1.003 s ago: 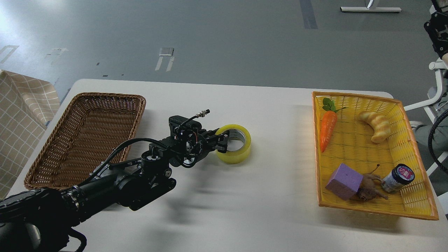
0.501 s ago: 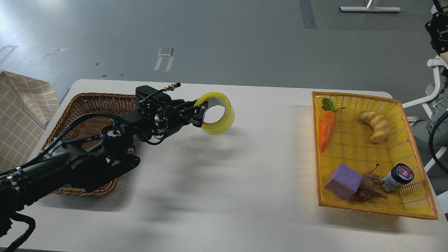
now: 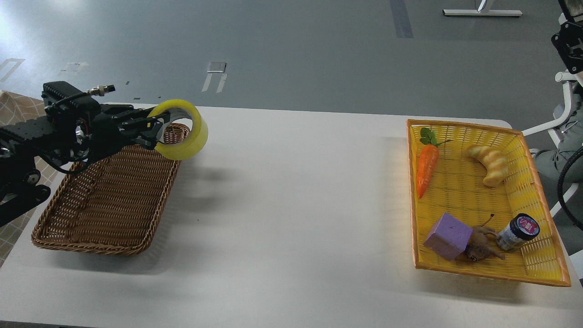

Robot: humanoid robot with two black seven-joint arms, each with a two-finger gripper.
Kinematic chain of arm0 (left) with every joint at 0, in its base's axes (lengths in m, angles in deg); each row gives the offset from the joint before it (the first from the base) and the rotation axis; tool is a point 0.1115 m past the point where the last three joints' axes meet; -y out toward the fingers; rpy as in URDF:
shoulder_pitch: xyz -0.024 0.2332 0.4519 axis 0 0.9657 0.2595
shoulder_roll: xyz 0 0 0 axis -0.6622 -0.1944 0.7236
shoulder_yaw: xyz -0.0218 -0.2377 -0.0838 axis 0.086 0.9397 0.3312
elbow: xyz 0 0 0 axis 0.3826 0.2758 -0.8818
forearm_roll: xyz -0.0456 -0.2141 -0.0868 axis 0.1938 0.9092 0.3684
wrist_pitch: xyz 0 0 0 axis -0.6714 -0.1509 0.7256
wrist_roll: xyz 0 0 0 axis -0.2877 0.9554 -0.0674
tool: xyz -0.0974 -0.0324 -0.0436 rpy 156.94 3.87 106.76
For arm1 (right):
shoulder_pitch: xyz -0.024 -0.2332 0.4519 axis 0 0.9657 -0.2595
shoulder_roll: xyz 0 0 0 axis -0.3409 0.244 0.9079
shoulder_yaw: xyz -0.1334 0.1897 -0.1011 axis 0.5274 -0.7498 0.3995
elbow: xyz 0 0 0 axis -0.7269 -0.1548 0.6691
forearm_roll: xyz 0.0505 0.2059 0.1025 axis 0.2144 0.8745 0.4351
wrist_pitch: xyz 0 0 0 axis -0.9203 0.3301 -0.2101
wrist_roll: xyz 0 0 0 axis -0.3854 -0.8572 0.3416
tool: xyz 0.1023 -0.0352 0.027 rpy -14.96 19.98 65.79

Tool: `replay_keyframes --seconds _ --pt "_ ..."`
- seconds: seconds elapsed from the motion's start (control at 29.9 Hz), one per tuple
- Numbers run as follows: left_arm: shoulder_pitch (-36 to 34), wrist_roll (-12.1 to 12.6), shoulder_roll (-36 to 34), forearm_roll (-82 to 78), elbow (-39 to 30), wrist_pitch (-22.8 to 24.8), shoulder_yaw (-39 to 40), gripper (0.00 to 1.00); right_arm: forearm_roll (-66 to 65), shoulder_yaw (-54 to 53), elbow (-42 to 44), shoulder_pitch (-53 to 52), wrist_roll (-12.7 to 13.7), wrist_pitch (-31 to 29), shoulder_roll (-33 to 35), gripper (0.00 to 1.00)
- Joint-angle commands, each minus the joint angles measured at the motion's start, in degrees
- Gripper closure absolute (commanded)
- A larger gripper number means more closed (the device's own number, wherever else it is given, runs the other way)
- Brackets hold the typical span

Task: Place and transfer tape with both arms
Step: 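Lift the tape roll and carry it over the wicker basket, then lower the tape into the basket and open the left gripper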

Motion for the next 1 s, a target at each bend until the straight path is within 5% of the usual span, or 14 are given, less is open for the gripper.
replay_keyframes --seconds 0.0,0.47,0.74,0.97 --pt "2.6 -2.2 -1.8 0.3 2.1 -2.3 -0.5 0.92 0.0 0.0 -0.1 0.1 0.0 0.0 -0.4 0.01" --pt "7.9 -10.1 1.3 0.3 19.8 -8.3 -0.5 0.92 0.0 -0.1 -0.4 0.8 0.0 0.0 -0.6 0.01" --pt "9.7 -10.8 3.2 0.5 22.7 -9.9 -0.6 0.92 0.1 -0.1 -0.5 0.7 -0.2 0.0 -1.8 0.01" --pt "10.2 -12.1 4.5 0.9 24.7 -11.2 -0.6 0.92 0.1 0.2 -0.2 0.9 -5.6 0.0 -3.8 0.01"
